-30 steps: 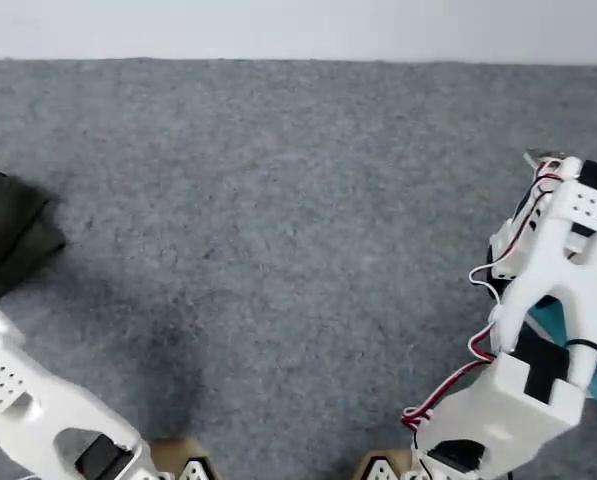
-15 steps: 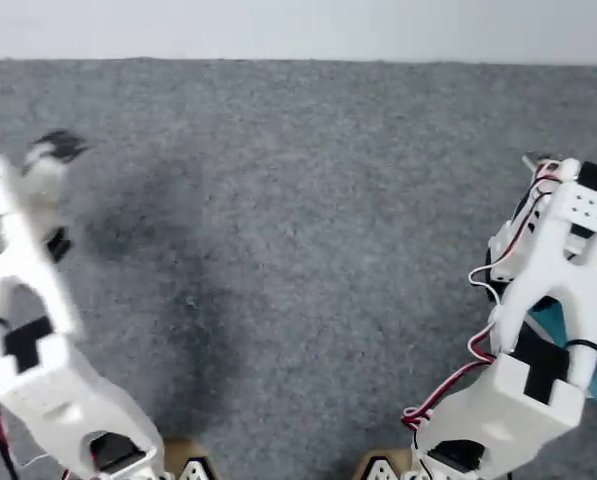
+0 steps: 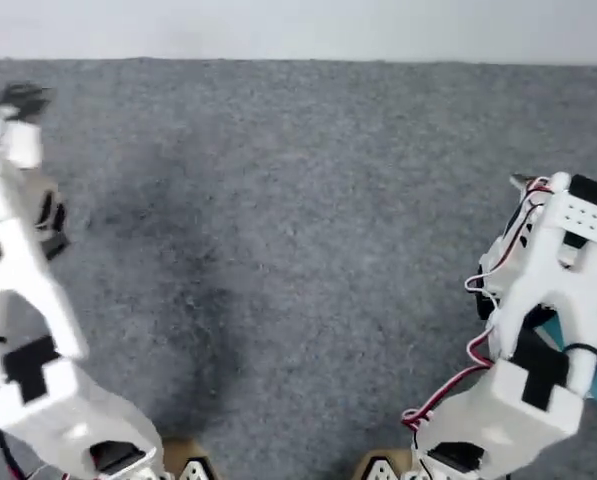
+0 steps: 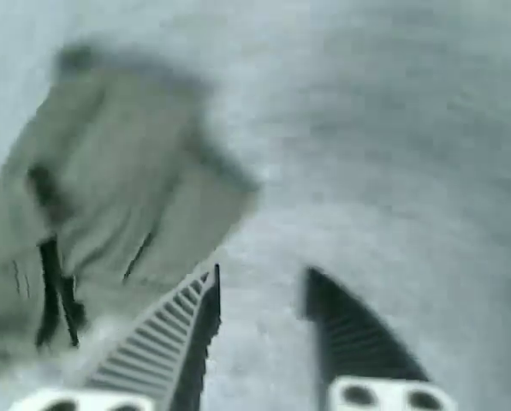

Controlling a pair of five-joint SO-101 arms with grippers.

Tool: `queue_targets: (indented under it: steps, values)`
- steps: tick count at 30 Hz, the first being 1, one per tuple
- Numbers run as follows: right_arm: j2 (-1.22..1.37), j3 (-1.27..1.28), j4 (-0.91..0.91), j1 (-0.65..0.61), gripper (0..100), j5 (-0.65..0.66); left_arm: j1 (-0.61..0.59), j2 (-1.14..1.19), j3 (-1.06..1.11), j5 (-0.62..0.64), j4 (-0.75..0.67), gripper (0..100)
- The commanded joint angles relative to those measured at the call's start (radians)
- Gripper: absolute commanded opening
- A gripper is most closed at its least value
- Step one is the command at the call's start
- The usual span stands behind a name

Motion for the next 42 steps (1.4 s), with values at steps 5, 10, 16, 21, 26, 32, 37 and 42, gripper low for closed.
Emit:
queue_targets:
  steps: [5, 10, 16, 21, 26, 32, 37, 42]
  values:
    - [-0.143, -0.006, 0.039, -0.01, 22.6, 0.011, -0.249, 0.334, -0.18, 0.097, -0.348, 30]
    - [-0.154, -0.005, 0.039, -0.008, 22.6, 0.011, -0.245, 0.612, -0.415, -0.006, -0.399, 24]
    - [-0.147, -0.005, 0.039, -0.008, 22.6, 0.009, -0.244, 0.864, -0.774, -0.158, -0.11, 13]
    - [-0.147, -0.005, 0.038, -0.008, 22.6, 0.006, -0.215, 0.98, -1.072, -0.269, 0.264, 1]
    - [-0.145, -0.005, 0.035, -0.01, 22.6, 0.005, -0.196, 0.927, -1.164, -0.155, 0.264, 1]
    - [-0.145, -0.005, 0.035, -0.01, 22.6, 0.008, -0.198, 0.822, -1.03, -0.129, 0.264, 1]
    - [-0.145, -0.005, 0.036, -0.01, 22.6, 0.008, -0.193, 0.64, -0.763, -0.126, 0.264, 1]
    - [-0.145, -0.005, 0.031, -0.024, 22.6, 0.003, -0.04, 0.227, -0.429, -0.061, 0.265, 1]
